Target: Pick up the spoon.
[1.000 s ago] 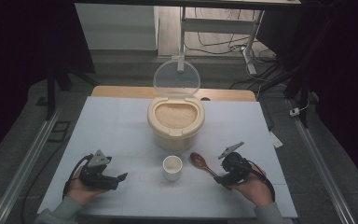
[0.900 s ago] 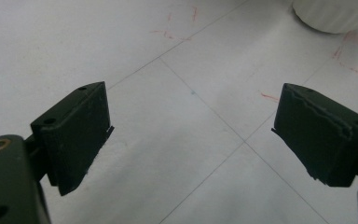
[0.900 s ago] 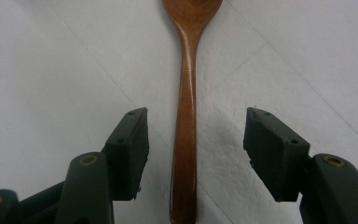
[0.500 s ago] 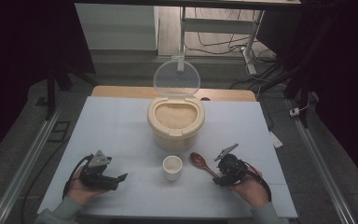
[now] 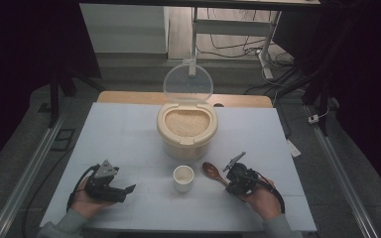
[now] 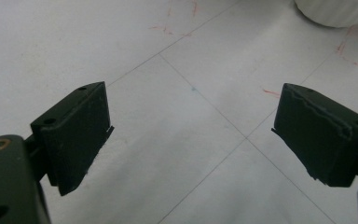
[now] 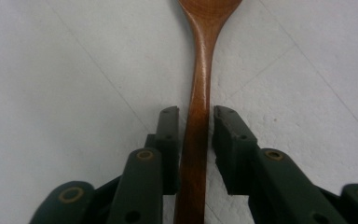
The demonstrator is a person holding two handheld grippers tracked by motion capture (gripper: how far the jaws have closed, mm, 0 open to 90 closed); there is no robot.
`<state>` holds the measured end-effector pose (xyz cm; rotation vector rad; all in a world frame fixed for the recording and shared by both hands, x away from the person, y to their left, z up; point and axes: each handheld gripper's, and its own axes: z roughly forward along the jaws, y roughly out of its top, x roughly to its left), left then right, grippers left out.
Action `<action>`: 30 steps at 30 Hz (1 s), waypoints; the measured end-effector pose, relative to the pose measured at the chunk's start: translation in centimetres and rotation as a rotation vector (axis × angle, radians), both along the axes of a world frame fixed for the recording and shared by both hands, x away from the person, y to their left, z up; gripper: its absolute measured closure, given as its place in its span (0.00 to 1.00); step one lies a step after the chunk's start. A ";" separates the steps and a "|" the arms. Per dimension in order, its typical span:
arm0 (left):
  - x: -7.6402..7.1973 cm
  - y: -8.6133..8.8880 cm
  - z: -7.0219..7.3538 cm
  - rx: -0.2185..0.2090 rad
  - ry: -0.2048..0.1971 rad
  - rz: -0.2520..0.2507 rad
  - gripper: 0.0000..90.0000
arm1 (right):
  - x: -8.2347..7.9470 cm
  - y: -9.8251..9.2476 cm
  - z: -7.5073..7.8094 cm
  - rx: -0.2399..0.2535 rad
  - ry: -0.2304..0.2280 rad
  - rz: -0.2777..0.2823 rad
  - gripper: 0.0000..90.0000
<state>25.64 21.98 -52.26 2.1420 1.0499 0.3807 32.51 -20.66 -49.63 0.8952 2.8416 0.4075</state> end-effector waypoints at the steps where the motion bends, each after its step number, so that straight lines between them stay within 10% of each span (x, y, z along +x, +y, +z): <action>1: 0.0 0.0 0.0 0.000 0.000 0.000 0.12 | 0.0 0.0 0.0 0.000 0.000 0.000 0.84; 30: 0.0 0.1 -0.2 0.010 0.006 0.000 0.12 | -0.3 -1.7 1.5 0.114 -0.036 -0.017 0.88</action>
